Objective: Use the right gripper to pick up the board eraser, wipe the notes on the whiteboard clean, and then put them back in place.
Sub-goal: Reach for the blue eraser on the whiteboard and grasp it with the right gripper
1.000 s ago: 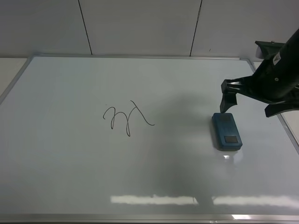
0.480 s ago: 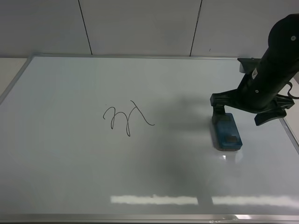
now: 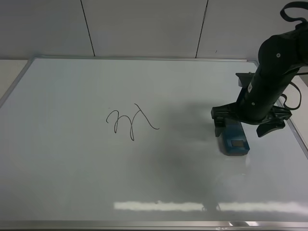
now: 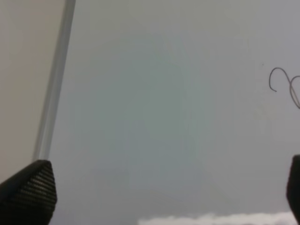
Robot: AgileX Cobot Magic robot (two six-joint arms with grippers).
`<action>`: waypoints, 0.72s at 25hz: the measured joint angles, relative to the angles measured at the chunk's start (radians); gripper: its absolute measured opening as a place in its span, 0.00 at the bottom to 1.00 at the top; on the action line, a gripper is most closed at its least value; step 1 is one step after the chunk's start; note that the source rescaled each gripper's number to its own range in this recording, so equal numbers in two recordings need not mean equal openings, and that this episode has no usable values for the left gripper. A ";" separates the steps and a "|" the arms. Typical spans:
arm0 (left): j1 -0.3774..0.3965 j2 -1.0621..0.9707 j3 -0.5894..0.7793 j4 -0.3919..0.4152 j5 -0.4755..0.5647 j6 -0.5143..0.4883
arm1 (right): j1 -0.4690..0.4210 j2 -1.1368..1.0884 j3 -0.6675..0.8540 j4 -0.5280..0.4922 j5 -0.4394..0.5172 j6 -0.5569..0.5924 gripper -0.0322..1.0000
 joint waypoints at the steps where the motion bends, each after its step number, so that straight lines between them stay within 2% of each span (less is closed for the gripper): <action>1: 0.000 0.000 0.000 0.000 0.000 0.000 | 0.000 0.008 0.000 -0.005 -0.009 0.000 1.00; 8: 0.000 0.000 0.000 0.000 0.000 0.000 | 0.003 0.059 0.000 -0.033 -0.098 0.001 1.00; 18: 0.000 0.000 0.000 0.000 0.000 0.000 | 0.003 0.067 0.000 -0.054 -0.155 0.001 1.00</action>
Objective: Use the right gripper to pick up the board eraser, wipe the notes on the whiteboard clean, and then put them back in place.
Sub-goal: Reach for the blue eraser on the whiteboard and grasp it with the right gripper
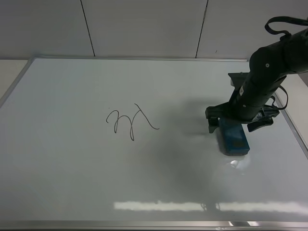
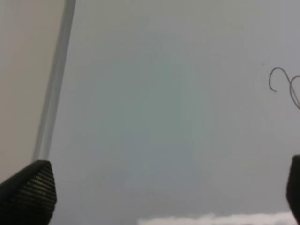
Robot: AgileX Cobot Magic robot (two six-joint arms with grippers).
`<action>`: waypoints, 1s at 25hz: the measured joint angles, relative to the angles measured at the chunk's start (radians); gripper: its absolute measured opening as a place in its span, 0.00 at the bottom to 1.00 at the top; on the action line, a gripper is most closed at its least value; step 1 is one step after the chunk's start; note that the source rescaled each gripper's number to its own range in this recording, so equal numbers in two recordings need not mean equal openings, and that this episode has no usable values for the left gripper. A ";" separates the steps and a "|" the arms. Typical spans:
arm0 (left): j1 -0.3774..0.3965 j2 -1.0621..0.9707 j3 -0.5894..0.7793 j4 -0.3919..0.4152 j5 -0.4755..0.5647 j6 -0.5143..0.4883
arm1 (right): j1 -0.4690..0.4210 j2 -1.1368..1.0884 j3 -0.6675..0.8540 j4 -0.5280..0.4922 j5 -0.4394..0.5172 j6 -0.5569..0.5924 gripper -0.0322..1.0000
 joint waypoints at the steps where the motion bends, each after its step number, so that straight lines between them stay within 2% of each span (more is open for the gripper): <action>1: 0.000 0.000 0.000 0.000 0.000 0.000 | 0.000 0.000 0.000 0.001 0.000 0.000 1.00; 25: 0.000 0.000 0.000 0.000 0.000 0.000 | 0.003 0.058 0.000 0.008 0.007 0.001 1.00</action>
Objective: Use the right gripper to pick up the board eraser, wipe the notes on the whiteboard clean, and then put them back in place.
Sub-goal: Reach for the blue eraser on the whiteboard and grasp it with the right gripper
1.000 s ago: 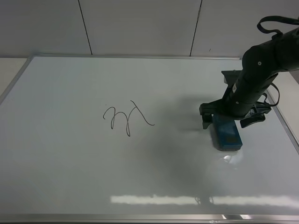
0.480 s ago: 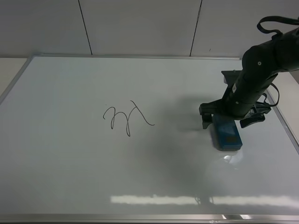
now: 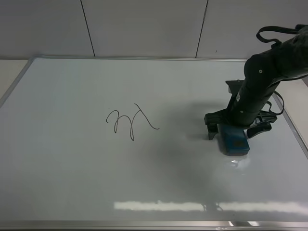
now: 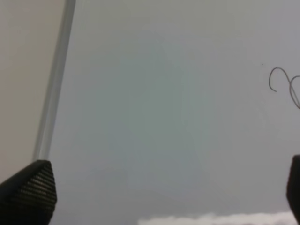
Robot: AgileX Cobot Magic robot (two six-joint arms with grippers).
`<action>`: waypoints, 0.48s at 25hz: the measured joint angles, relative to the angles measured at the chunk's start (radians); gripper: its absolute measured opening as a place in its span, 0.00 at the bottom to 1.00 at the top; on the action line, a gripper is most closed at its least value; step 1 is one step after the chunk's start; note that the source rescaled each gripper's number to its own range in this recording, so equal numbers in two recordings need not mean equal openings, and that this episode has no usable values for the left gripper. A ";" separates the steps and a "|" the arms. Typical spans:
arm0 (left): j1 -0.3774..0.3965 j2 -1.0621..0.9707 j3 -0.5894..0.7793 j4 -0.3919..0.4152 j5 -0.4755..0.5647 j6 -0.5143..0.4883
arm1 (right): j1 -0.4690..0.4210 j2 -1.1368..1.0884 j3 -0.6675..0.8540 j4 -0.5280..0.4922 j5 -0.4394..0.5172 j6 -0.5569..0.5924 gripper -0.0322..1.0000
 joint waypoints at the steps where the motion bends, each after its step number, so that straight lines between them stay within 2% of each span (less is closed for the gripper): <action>1: 0.000 0.000 0.000 0.000 0.000 0.000 | 0.003 0.000 0.000 0.000 -0.001 0.000 1.00; 12: 0.000 0.000 0.000 0.000 0.000 0.000 | 0.005 -0.004 0.000 0.000 -0.023 0.000 1.00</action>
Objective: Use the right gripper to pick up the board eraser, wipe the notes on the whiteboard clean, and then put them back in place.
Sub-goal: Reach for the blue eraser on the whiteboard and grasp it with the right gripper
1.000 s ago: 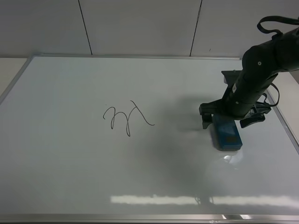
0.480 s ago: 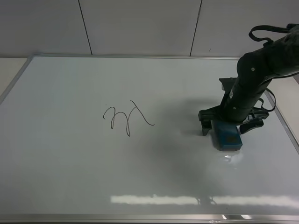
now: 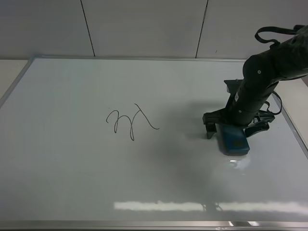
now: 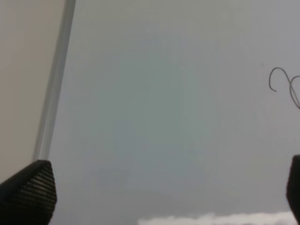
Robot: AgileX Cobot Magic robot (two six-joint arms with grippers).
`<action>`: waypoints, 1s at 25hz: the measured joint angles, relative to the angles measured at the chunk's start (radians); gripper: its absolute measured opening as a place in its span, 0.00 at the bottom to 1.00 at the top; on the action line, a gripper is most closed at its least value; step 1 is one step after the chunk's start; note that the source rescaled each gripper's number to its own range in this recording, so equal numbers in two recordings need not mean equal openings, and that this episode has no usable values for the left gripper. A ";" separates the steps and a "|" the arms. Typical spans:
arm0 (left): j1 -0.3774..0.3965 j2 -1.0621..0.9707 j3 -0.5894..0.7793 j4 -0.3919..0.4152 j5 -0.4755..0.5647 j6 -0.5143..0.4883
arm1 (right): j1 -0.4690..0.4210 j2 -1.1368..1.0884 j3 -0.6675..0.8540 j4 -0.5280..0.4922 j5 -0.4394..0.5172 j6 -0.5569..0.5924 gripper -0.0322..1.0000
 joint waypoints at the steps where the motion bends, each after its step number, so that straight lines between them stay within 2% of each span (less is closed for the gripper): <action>1: 0.000 0.000 0.000 0.000 0.000 0.000 | 0.000 -0.006 0.000 0.000 -0.003 0.000 1.00; 18: 0.000 0.000 0.000 0.000 0.000 0.000 | 0.000 -0.037 0.000 0.020 -0.006 0.000 0.98; 19: 0.000 0.000 0.000 0.000 0.000 0.000 | 0.000 -0.036 0.000 0.020 -0.006 0.000 0.93; 20: 0.000 0.000 0.000 0.000 0.000 0.000 | 0.000 -0.036 0.000 0.020 -0.006 0.001 0.82; 22: 0.000 0.000 0.000 0.000 0.000 0.000 | 0.000 -0.036 0.000 0.020 -0.003 0.019 0.42; 23: 0.000 0.000 0.000 0.000 0.000 0.000 | 0.000 -0.036 0.000 0.020 0.000 0.035 0.06; 25: 0.000 0.000 0.000 0.000 0.000 0.000 | 0.000 -0.036 0.000 0.023 0.009 0.047 0.06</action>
